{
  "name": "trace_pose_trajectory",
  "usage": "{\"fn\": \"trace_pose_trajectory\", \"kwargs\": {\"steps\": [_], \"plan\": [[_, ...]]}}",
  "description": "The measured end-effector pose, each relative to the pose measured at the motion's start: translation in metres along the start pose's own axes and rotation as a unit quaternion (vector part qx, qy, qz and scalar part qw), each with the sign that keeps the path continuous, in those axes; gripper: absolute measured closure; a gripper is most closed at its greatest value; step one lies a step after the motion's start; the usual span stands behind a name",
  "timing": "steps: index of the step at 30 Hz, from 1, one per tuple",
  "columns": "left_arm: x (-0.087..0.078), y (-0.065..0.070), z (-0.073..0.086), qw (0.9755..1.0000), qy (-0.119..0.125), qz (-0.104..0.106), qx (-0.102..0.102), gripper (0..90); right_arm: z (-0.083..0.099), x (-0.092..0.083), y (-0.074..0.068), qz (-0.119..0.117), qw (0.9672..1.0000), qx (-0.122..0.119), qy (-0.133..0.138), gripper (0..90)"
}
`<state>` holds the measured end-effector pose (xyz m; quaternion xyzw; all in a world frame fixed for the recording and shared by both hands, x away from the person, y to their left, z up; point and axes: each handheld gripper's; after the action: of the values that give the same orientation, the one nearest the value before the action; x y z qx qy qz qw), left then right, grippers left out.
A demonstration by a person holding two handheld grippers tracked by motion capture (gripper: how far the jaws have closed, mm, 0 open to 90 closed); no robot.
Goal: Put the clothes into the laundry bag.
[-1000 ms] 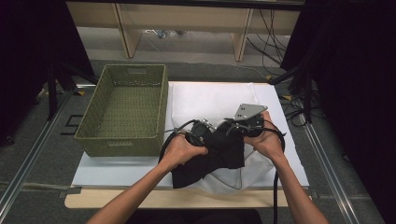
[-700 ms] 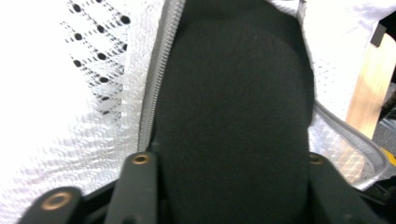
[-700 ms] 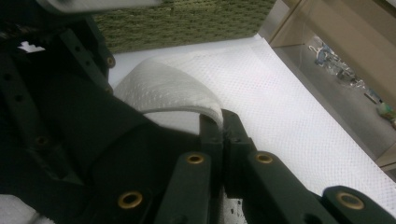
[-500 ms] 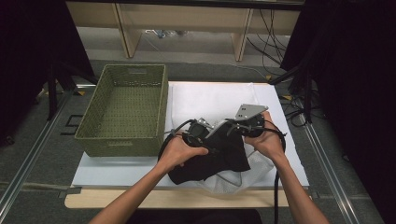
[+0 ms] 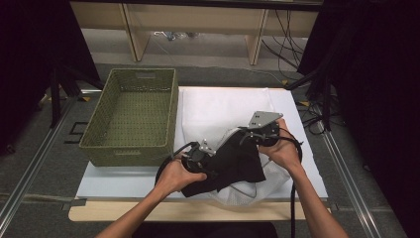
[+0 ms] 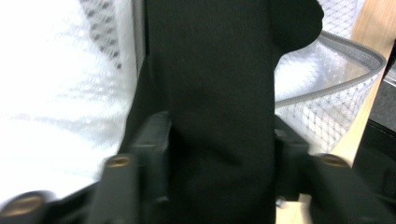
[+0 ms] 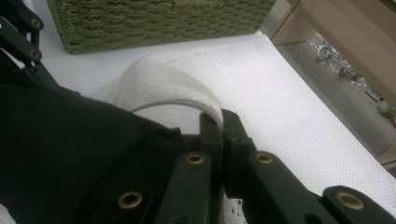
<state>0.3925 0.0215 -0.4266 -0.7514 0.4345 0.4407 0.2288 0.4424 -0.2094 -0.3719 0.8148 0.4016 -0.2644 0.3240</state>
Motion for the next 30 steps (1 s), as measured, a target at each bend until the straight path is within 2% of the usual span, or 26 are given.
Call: {"fn": "trace_pose_trajectory", "kwargs": {"steps": [2, 4, 5, 6, 7, 11, 13, 15, 17, 18, 19, 20, 21, 23, 24, 26, 29, 30], "plan": [[-0.001, 0.003, -0.006, 0.9998, 0.011, -0.014, 0.000, 67.1, 0.000, 0.001, -0.001, 0.002, 1.0000, 0.002, 0.000, 89.9], [-0.004, 0.006, -0.014, 0.9998, 0.011, -0.017, -0.004, 75.4, -0.001, 0.001, -0.001, 0.001, 1.0000, -0.006, 0.001, 89.9], [-0.005, 0.005, -0.016, 0.9999, 0.002, -0.014, 0.005, 75.9, -0.001, 0.000, -0.001, 0.000, 1.0000, -0.006, 0.001, 89.9], [-0.004, 0.006, -0.019, 0.9999, 0.006, -0.015, -0.004, 76.3, -0.001, 0.000, -0.001, 0.000, 1.0000, -0.006, 0.001, 89.9], [-0.005, 0.005, -0.022, 0.9999, -0.009, -0.014, 0.005, 76.7, -0.002, 0.000, -0.001, 0.000, 1.0000, -0.007, 0.003, 89.9], [-0.001, 0.007, -0.033, 0.9999, -0.001, -0.014, -0.006, 77.9, -0.002, -0.002, -0.001, 0.002, 1.0000, -0.003, 0.004, 89.9], [-0.002, 0.006, -0.040, 0.9998, -0.002, -0.019, 0.008, 78.3, -0.002, -0.003, 0.000, 0.001, 1.0000, -0.004, 0.007, 89.9], [-0.002, 0.006, -0.045, 0.9997, -0.004, -0.022, 0.008, 78.4, -0.002, -0.003, -0.001, 0.002, 1.0000, -0.003, 0.006, 90.0], [0.002, 0.003, -0.049, 0.9996, 0.010, -0.025, -0.007, 78.4, -0.002, -0.004, -0.001, 0.001, 1.0000, -0.004, 0.007, 90.0], [0.003, 0.000, -0.051, 0.9996, 0.005, -0.029, 0.000, 78.4, -0.002, -0.004, 0.000, 0.001, 1.0000, -0.003, 0.007, 90.0], [0.006, 0.000, -0.052, 0.9992, 0.020, -0.031, -0.017, 78.4, -0.002, -0.004, 0.000, 0.002, 0.9999, -0.006, 0.008, 90.0], [0.006, 0.000, -0.052, 0.9992, 0.020, -0.031, -0.017, 78.3, -0.002, -0.004, 0.000, 0.003, 0.9999, -0.006, 0.007, 90.0], [0.011, -0.003, -0.055, 0.9988, 0.030, -0.026, -0.028, 78.1, -0.002, -0.004, 0.000, 0.001, 1.0000, 0.000, 0.004, 90.0], [0.012, -0.004, -0.055, 0.9987, 0.033, -0.022, -0.033, 74.9, -0.001, -0.004, 0.000, 0.000, 1.0000, -0.002, 0.006, 90.0], [0.013, -0.005, -0.053, 0.9983, 0.040, -0.009, -0.042, 69.6, 0.001, -0.004, 0.000, -0.002, 1.0000, 0.008, 0.002, 90.0], [0.010, -0.003, -0.050, 0.9980, 0.048, -0.014, -0.039, 60.9, 0.003, -0.004, 0.002, -0.002, 1.0000, 0.001, 0.003, 90.0], [0.006, -0.001, -0.045, 0.9981, 0.050, -0.013, -0.035, 47.5, 0.004, -0.004, 0.001, -0.001, 1.0000, 0.008, 0.000, 89.9], [-0.001, 0.002, -0.037, 0.9983, 0.049, -0.019, -0.027, 44.0, 0.004, -0.004, 0.001, -0.002, 0.9999, 0.014, -0.002, 90.0]]}}
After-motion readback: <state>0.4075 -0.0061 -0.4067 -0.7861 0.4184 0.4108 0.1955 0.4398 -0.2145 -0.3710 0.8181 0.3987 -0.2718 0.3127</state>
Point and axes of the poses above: each handheld gripper's, and its own axes: x roughly forward along the jaws, z roughly out of its underside, y roughly to its right, and after that the axes turned 7 degrees about -y, right-handed
